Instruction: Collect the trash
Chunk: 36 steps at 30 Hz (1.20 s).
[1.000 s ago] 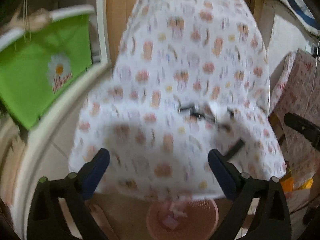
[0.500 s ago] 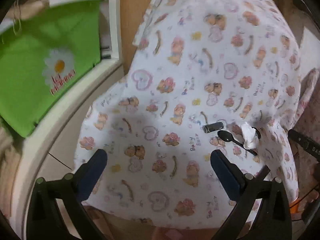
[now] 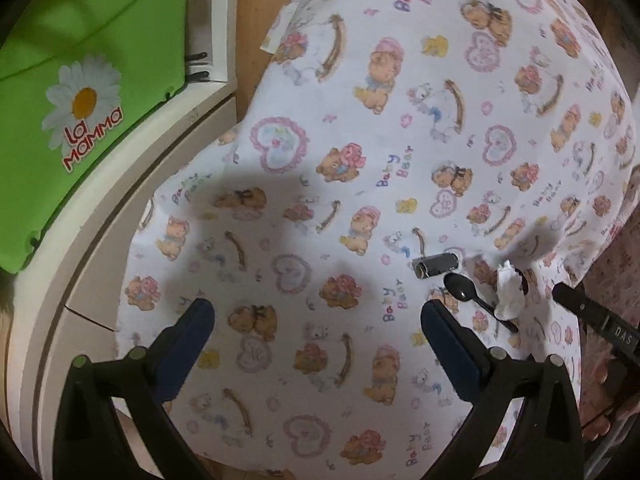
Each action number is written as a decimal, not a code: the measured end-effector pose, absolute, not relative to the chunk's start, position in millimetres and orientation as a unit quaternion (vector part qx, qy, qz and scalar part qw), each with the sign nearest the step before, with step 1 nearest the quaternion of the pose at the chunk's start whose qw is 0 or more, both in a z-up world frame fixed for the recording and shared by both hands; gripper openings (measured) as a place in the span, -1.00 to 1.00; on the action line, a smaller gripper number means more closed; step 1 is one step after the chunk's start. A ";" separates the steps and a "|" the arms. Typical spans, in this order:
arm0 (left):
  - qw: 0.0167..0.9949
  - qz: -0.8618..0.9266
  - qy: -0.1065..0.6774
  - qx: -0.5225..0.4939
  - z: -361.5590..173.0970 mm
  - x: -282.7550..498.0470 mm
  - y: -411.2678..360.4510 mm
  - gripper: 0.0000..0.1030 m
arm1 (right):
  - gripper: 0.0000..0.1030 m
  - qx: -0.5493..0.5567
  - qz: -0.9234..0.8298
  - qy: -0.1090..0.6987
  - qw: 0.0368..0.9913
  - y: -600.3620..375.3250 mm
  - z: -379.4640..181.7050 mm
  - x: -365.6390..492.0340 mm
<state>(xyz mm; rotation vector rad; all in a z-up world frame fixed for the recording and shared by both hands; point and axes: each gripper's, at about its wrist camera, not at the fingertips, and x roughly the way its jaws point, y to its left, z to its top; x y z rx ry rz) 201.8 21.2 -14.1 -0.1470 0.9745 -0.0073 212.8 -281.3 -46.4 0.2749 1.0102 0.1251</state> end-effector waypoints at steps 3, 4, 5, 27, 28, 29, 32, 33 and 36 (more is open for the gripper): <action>0.883 0.005 0.464 -0.071 -12.4 204.6 22.4 1.00 | 0.55 0.162 0.070 0.497 0.850 -276.5 -55.2 219.2; 0.883 0.007 0.463 -0.072 -11.9 205.7 22.7 1.00 | 0.55 0.172 0.072 0.503 0.844 -275.1 -58.6 221.3; 0.883 0.008 0.463 -0.073 -11.8 206.7 22.6 1.00 | 0.55 0.182 0.074 0.508 0.839 -273.3 -62.0 223.6; 0.875 -0.023 0.477 -0.081 -15.7 223.8 8.2 1.00 | -0.68 0.142 0.066 0.531 0.833 -243.8 -80.8 243.3; 0.874 -0.027 0.479 -0.082 -16.7 224.8 7.7 1.00 | -0.68 0.140 0.068 0.525 0.837 -246.7 -76.4 240.8; 0.872 -0.034 0.481 -0.084 -18.2 226.2 6.7 1.00 | -0.68 0.138 0.073 0.518 0.841 -248.4 -70.6 238.4; 0.844 -0.124 0.508 -0.123 -24.5 233.5 -0.1 1.00 | -0.68 0.136 0.074 0.495 0.855 -258.3 -55.4 232.4; 0.839 -0.129 0.511 -0.136 -26.5 234.6 -1.6 1.00 | -0.68 0.136 0.070 0.492 0.857 -261.9 -52.2 231.4; 0.840 -0.122 0.513 -0.123 -28.4 238.6 -12.8 1.00 | -0.67 0.126 0.044 0.490 0.861 -270.2 -51.2 229.1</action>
